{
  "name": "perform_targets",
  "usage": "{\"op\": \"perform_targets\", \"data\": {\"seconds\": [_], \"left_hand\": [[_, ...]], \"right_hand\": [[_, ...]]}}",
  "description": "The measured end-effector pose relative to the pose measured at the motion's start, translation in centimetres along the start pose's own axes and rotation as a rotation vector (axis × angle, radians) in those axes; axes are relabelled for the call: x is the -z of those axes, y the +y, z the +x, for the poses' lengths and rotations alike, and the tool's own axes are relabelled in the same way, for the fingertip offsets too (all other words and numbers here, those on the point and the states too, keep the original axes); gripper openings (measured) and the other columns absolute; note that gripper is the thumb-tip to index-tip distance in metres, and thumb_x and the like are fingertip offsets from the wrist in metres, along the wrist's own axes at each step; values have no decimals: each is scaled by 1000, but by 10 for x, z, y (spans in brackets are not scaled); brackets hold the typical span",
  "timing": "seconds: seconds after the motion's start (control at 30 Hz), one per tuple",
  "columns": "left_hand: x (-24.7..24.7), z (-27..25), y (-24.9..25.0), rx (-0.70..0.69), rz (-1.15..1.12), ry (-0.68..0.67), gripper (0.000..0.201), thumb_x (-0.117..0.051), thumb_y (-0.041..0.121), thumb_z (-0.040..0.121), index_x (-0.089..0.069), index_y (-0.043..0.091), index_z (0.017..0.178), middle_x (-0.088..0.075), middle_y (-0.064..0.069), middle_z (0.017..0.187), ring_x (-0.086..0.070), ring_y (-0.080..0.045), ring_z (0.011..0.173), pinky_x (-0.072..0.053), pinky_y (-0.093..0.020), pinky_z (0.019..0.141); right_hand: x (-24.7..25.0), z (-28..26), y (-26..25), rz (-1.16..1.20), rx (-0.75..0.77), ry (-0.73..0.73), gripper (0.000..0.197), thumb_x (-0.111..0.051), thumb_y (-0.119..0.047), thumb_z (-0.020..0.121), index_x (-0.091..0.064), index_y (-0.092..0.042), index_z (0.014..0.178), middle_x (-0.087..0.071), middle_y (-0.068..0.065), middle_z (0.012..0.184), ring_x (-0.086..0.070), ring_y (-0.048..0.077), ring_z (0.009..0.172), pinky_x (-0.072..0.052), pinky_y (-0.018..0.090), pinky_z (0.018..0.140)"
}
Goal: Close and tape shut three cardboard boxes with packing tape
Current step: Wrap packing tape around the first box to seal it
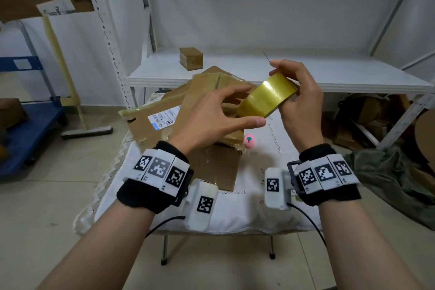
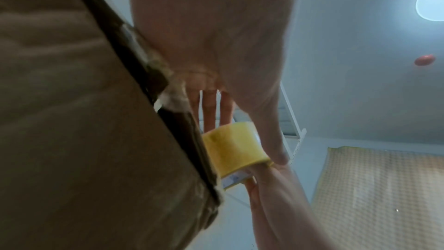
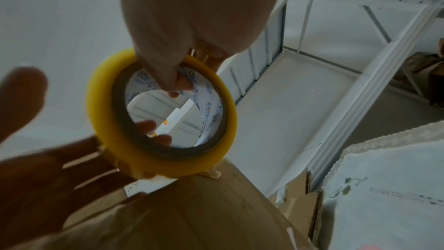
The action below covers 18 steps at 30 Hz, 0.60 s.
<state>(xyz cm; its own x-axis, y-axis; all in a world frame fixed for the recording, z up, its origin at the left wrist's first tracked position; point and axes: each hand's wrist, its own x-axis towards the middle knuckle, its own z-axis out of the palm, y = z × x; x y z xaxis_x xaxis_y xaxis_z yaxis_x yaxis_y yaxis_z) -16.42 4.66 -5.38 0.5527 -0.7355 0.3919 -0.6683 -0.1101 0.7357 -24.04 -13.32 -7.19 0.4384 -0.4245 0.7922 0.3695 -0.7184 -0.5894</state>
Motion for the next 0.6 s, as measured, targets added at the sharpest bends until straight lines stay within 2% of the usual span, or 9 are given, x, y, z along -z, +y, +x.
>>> {"op": "perform_targets", "data": {"seconds": [0.17,0.27,0.33,0.4,0.47,0.5,0.57,0.6], "left_hand": [[-6,0,1,-104,-13,90,61,-88,26,72,-62,23,128,-66,10,113,-61,0,104,-56,-17,77],[-8,-2,1,-140,-21,114,48,-87,17,73,-63,19,114,-66,11,103,-61,-1,98,-56,-16,71],[-10,-3,1,-141,-45,118,44,-85,12,72,-61,18,109,-63,14,99,-60,0,96,-58,-19,69],[-10,-5,-1,-135,-67,107,44,-84,8,71,-60,17,107,-61,16,98,-58,2,94,-59,-19,69],[-8,-5,-4,-137,-64,91,43,-84,6,72,-59,15,106,-60,16,97,-58,4,93,-56,-16,70],[-7,-6,-6,-141,-51,81,43,-84,6,72,-58,14,106,-60,15,98,-58,4,92,-54,-14,72],[-3,-6,-8,-136,-39,47,46,-84,9,73,-58,14,109,-62,13,101,-60,4,95,-51,-11,78],[-2,-7,-7,-136,-33,30,50,-85,11,73,-57,16,114,-62,13,105,-60,4,99,-50,-11,83]], "right_hand": [[-2,2,-1,8,9,-6,63,-49,25,71,-65,-8,122,-68,8,119,-65,11,115,-55,38,97],[-1,2,-4,-15,15,3,64,-53,23,70,-63,-11,123,-66,3,123,-61,10,119,-52,37,101],[0,2,-5,11,-46,-31,66,-55,20,72,-58,-12,130,-63,2,129,-57,7,123,-48,35,107],[2,0,-4,77,-171,-87,65,-56,15,77,-53,-15,135,-63,0,125,-60,4,115,-49,31,102],[5,-4,0,152,-275,-113,59,-55,15,82,-55,-14,133,-66,-2,108,-63,6,95,-52,31,86],[7,-5,0,189,-305,-108,55,-54,16,84,-57,-12,130,-67,-2,103,-64,8,91,-54,34,84],[9,-7,0,224,-329,-97,48,-50,19,84,-62,-10,120,-69,2,104,-65,17,96,-57,47,89],[9,-8,1,206,-322,-101,47,-48,19,82,-64,-13,114,-69,2,103,-65,21,98,-56,54,90]]}}
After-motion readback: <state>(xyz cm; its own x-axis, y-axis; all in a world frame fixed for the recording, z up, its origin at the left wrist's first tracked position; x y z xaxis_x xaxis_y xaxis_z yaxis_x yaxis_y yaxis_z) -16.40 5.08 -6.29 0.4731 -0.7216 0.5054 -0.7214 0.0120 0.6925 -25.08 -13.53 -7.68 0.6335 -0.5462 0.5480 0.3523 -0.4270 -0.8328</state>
